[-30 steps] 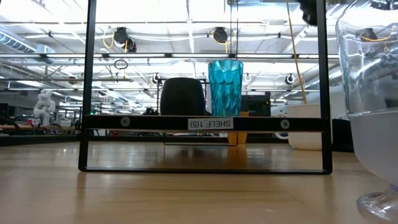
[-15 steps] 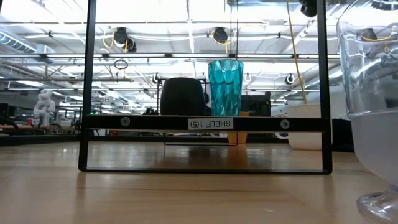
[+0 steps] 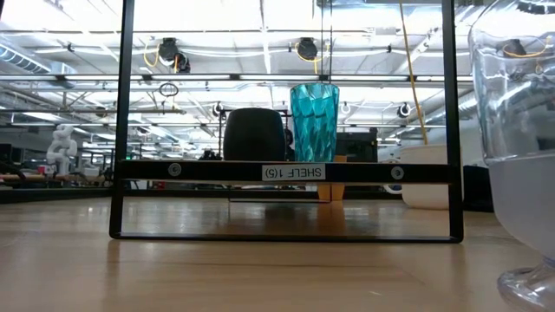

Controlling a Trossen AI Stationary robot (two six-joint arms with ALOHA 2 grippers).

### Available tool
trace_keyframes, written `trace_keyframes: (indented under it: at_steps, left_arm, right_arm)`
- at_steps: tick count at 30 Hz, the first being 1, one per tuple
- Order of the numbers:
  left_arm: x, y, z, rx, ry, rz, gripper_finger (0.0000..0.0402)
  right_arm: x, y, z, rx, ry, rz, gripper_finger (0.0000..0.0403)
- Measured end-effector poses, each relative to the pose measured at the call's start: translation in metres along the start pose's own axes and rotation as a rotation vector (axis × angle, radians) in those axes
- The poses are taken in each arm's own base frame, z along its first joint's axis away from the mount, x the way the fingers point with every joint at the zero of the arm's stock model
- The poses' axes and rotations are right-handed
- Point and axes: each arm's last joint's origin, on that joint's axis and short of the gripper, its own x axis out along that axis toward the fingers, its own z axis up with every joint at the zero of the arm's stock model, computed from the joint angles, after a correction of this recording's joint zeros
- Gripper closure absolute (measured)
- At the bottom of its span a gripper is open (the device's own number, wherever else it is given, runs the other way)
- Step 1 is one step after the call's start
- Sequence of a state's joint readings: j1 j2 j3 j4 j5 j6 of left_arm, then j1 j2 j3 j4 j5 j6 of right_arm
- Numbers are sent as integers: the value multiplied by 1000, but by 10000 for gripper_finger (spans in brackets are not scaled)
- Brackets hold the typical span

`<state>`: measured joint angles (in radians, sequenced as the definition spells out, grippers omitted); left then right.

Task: Stack small to large cups/mugs on shelf
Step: Put the white mug on the shelf

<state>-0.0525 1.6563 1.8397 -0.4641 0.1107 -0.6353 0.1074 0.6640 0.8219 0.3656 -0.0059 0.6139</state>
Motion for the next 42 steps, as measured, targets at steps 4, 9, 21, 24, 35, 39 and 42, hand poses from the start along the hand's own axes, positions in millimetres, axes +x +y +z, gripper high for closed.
trace_keyframes:
  at_steps: [4,9,21,24,35,39,42]
  left_arm:
    - [0,0,0,-5,-6,4,302]
    - [-1,5,-2,35,34,39,302]
    - [-37,22,-18,58,291,250,303]
    - [-42,24,-20,74,300,306,303]
    - [-45,29,-25,67,351,380,302]
    - [-47,31,-31,153,454,343,302]
    - [-47,31,-31,179,462,338,302]
  right_arm:
    - [17,24,27,-202,176,-71,60]
    - [33,27,39,-366,539,-326,60]
    - [23,-11,-2,-327,1210,-721,60]
    - [20,-16,-9,-292,1249,-781,60]
    - [-1,-46,-55,-83,1401,-925,60]
    - [-9,-56,-76,45,1463,-887,60]
    - [-15,-64,-90,82,1509,-838,60]
